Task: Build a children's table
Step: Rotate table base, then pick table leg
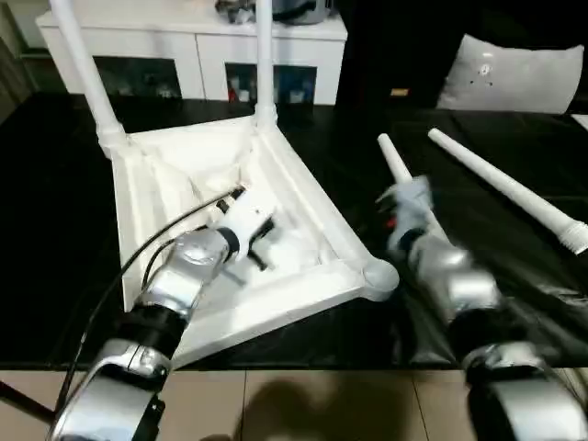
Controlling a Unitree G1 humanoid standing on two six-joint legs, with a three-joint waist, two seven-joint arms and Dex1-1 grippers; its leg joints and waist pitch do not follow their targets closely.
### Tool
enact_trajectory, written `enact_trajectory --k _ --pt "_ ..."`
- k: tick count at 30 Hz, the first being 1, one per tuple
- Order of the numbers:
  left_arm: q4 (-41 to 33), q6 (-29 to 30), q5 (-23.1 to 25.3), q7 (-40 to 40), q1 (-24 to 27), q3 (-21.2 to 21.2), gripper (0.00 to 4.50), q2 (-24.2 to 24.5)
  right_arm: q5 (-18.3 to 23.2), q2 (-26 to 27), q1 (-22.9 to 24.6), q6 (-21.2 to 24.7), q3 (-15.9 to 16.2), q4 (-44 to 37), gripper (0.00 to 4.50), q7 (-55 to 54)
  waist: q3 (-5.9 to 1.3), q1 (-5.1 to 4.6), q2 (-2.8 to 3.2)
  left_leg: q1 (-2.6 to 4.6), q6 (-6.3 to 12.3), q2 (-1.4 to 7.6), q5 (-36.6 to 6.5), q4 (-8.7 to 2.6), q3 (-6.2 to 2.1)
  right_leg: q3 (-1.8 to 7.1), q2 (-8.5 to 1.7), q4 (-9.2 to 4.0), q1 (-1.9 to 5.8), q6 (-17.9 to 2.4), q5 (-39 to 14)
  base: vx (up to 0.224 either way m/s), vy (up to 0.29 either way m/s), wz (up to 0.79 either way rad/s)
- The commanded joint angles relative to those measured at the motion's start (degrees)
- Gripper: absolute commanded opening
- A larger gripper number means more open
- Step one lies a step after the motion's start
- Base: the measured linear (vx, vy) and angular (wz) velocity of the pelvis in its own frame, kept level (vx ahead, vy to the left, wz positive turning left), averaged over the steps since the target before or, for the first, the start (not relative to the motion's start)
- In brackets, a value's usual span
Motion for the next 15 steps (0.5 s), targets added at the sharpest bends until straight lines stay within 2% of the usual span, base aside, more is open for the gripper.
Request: enact_trajectory --k 1,2,4,5,6,7,8,9,10,11,13,14,15 --pt "-3.1 -0.5 -1.4 -3.3 1.4 -1.2 0.44 0.0 -1.8 -1.6 -2.0 5.2 -1.0 -0.4 4.50 -2.8 -4.49 -0.03 0.29 0.34 2.38 1.05 -5.2 -3.14 0.17 2.51 -2.42 -1.63 3.95 -13.1 -2.9 0.000 0.000 0.00" --pt "-4.3 -0.5 -1.7 -4.3 2.1 -1.8 0.44 0.3 -1.6 -2.2 -2.8 6.5 -1.2 0.0 4.50 -2.2 -4.35 0.01 0.35 0.35 2.85 1.04 -6.3 -3.14 0.34 2.50 -2.54 -1.92 3.88 -13.0 -4.2 0.000 0.000 0.00" --pt "-5.7 -0.7 -2.4 -5.1 2.9 -2.5 0.78 0.6 -0.9 -3.0 -3.3 8.0 -1.7 0.2 4.50 -0.9 -4.18 0.00 0.28 0.36 2.89 1.19 -8.6 -3.27 0.33 2.48 -2.77 -2.29 3.92 -12.3 -7.5 0.000 0.000 0.00" --pt "-12.3 2.4 -4.8 -8.0 5.6 -3.2 0.78 2.0 0.3 -4.8 -5.7 10.7 -3.0 3.5 4.50 -1.2 -4.06 -0.04 0.13 0.33 2.66 1.23 -9.4 -3.35 0.37 2.49 -2.75 -2.54 3.83 -11.7 -9.1 0.000 0.000 0.00" --pt "-12.3 2.4 -4.8 -8.0 5.6 -3.2 0.90 2.0 0.3 -4.8 -5.7 10.7 -3.0 3.5 4.50 -1.2 -4.20 -0.08 0.23 0.41 2.00 1.58 -9.6 -3.43 0.10 2.47 -3.14 -2.05 4.06 -12.1 -9.3 0.000 0.000 0.00" --pt "-14.9 3.7 -5.7 -9.4 6.6 -3.4 0.90 2.6 0.6 -5.4 -6.7 11.9 -3.4 4.9 4.50 -1.7 -3.93 -0.20 0.26 0.51 1.67 1.47 -10.7 -3.44 0.37 2.39 -2.74 -2.68 3.60 -11.7 -11.3 0.000 0.000 0.00" --pt "-14.9 3.7 -5.7 -9.4 6.6 -3.4 0.90 2.6 0.6 -5.4 -6.7 11.9 -3.4 4.9 4.50 -1.7 -3.87 -0.28 0.29 0.53 1.23 1.42 -11.3 -3.45 0.40 2.46 -2.67 -2.67 3.56 -11.6 -11.9 0.000 0.000 0.00" --pt "-17.4 5.1 -6.5 -10.9 7.6 -3.6 1.16 3.2 0.9 -6.1 -7.6 12.7 -3.8 6.5 4.50 -2.0 -3.84 -0.28 0.15 0.50 0.98 1.30 -11.4 -3.41 0.40 2.46 -2.59 -2.63 3.59 -11.0 -12.1 0.000 0.000 0.00" --pt "-19.7 6.4 -7.0 -12.4 8.5 -3.8 1.24 3.8 1.1 -6.5 -8.4 14.1 -4.0 8.0 4.50 -1.5 -3.95 -0.28 -0.08 0.51 0.92 1.38 -11.3 -3.42 0.35 2.47 -2.71 -2.49 3.67 -11.0 -12.1 0.000 0.000 0.00" --pt "-22.6 8.3 -7.6 -14.4 9.4 -4.2 1.24 4.8 1.1 -7.1 -9.6 15.2 -3.8 10.7 4.50 -0.6 -3.88 -0.41 0.09 0.40 0.76 1.46 -11.3 -3.45 0.23 2.45 -2.76 -2.29 3.66 -11.4 -12.2 0.000 0.000 0.00" --pt "-24.8 9.7 -8.0 -15.9 10.0 -4.4 1.49 5.3 0.3 -7.5 -10.9 16.6 -3.2 13.9 4.12 0.4 -3.67 -0.47 0.09 0.51 0.57 1.35 -12.8 -3.34 0.42 2.45 -2.62 -2.65 3.37 -11.1 -14.0 0.000 0.000 0.00" --pt "-25.2 10.0 -8.1 -15.9 10.1 -4.5 1.49 5.4 -0.2 -7.6 -11.3 17.0 -3.2 14.9 4.12 0.4 -3.62 -0.52 -0.15 0.50 0.61 1.31 -13.1 -3.34 0.49 2.45 -2.58 -2.81 3.30 -10.9 -14.7 0.000 0.000 0.00" --pt "-25.2 9.9 -8.1 -15.9 10.0 -4.5 1.49 5.4 -0.2 -7.6 -11.4 17.2 -3.2 15.2 4.12 0.5 -3.52 -0.45 -0.02 0.46 0.43 1.28 -13.5 -3.37 0.43 2.44 -2.64 -2.90 3.29 -10.4 -16.0 0.000 0.000 0.00"
